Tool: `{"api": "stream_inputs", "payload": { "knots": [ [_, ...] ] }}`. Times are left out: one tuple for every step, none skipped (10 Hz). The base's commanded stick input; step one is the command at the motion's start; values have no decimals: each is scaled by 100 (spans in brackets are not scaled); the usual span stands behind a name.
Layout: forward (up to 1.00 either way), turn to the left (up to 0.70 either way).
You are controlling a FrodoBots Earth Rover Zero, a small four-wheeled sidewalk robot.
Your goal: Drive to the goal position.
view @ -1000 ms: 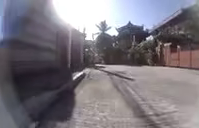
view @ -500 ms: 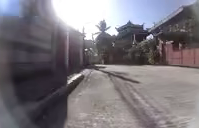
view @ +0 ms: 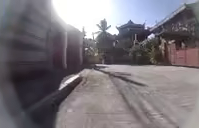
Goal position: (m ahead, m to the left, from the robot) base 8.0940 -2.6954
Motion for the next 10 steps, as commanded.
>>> {"api": "stream_inputs", "payload": {
  "knots": [
    [85, -3],
    [85, -3],
    [85, -3],
    [85, -3],
    [85, -3],
    [85, -6],
    [85, -34],
    [85, -34],
    [85, -34],
    [85, -34]
  ]
}}
